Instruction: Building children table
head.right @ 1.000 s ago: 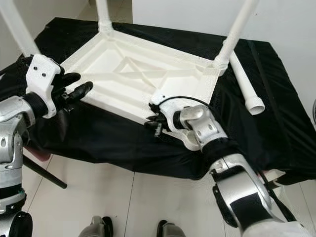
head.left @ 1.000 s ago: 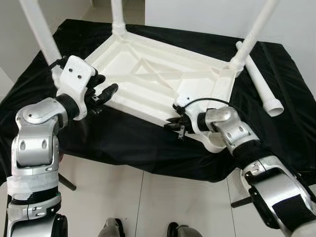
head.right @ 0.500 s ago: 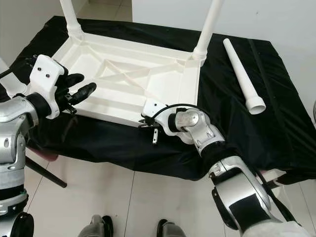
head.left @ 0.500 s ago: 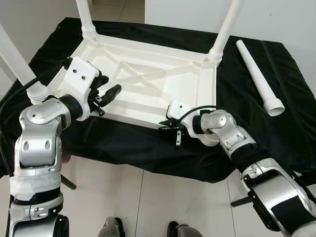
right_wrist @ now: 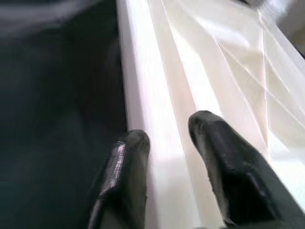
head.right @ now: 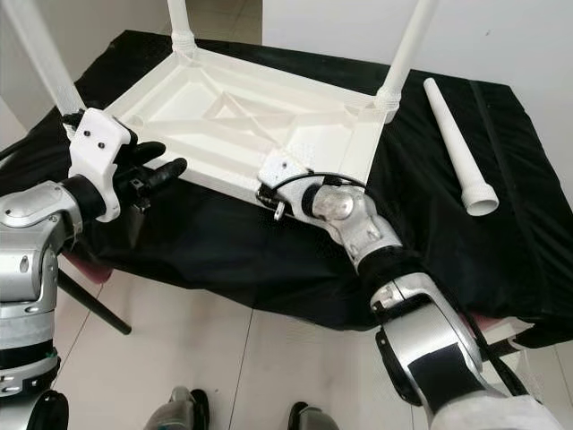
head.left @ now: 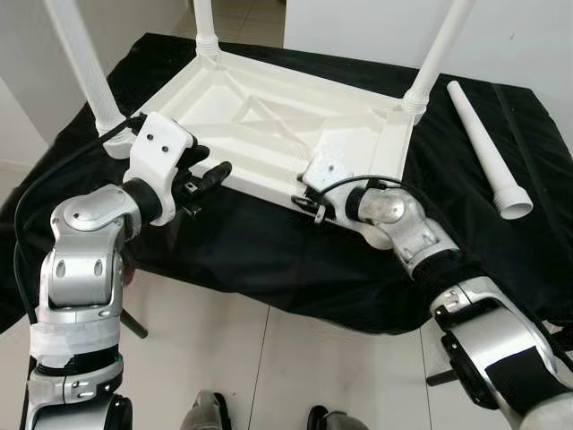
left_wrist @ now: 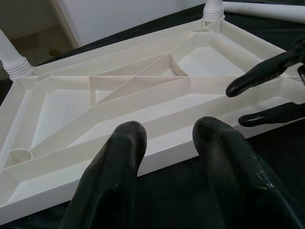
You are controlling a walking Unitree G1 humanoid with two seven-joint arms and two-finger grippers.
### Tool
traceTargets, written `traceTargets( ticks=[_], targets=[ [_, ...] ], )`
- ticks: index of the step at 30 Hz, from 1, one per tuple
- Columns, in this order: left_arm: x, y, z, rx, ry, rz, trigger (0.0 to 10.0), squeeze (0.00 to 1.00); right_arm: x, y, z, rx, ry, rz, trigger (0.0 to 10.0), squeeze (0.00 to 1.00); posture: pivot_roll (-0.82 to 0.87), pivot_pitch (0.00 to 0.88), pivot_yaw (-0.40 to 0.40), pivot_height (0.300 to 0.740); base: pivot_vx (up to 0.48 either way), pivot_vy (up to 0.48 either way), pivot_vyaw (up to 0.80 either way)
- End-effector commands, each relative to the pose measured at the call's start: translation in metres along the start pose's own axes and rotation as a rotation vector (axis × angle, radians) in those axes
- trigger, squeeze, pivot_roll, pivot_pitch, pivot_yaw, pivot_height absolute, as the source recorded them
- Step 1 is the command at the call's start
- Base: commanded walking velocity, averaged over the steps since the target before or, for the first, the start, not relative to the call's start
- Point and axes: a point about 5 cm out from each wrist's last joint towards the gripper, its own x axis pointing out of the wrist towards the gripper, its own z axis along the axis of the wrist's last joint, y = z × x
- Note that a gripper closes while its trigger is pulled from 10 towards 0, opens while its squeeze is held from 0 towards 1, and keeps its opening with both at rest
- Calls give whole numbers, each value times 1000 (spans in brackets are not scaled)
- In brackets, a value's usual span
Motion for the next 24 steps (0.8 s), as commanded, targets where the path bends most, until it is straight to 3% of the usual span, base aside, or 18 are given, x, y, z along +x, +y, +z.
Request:
traceTargets(
  ticks=[1,5,7,10,12,13,16,17,18,19,20,22,23,24],
  targets=[
    [-1,7,2,2,-3,153,10000,0,-2,6,-1,26,-21,40,10000,0,3,157,26,740,0,0,0],
    [1,7,2,3,-5,151,10000,0,-7,1,6,5,-100,38,10000,0,3,157,26,740,0,0,0],
    [1,7,3,4,-14,157,10000,0,-11,-6,14,30,-153,-3,10000,0,2,156,19,740,0,0,0],
    [1,9,3,4,-26,189,10000,0,-15,-16,14,83,-147,-103,10000,0,6,152,12,740,0,0,0],
    [-1,13,2,-11,-36,259,10000,0,-21,-24,10,237,-126,-306,10000,0,8,148,3,740,0,0,0],
    [-3,16,0,-44,-51,333,10000,0,-31,-24,7,409,-158,-462,10000,0,15,139,-8,740,0,0,0],
    [-4,16,0,-54,-55,350,10000,0,-34,-23,7,451,-174,-494,10000,0,15,139,-8,740,0,0,0],
    [-5,16,-1,-81,-64,380,10000,0,-39,-21,5,575,-204,-575,10000,0,10,132,-10,740,0,0,0],
    [-5,16,-1,-81,-64,380,10000,0,-39,-21,5,575,-204,-575,10000,0,10,132,-10,740,0,0,0],
    [-6,16,-2,-101,-77,415,10000,0,-46,-16,0,660,-219,-661,10000,0,7,125,-6,740,0,0,0],
    [-9,17,-4,-117,-82,458,10000,0,-55,-9,-6,686,-212,-732,10000,0,2,123,-1,740,0,0,0],
    [-13,21,-7,-109,-76,518,10000,0,-62,-4,-11,699,-208,-793,10000,0,-10,115,5,740,0,0,0],
    [-19,28,-12,-83,-61,602,10000,0,-69,2,-13,692,-200,-831,10000,0,-15,111,8,740,0,0,0],
    [-19,28,-12,-83,-61,602,10000,0,-69,2,-13,692,-200,-831,10000,0,-15,111,8,740,0,0,0]
  ],
)
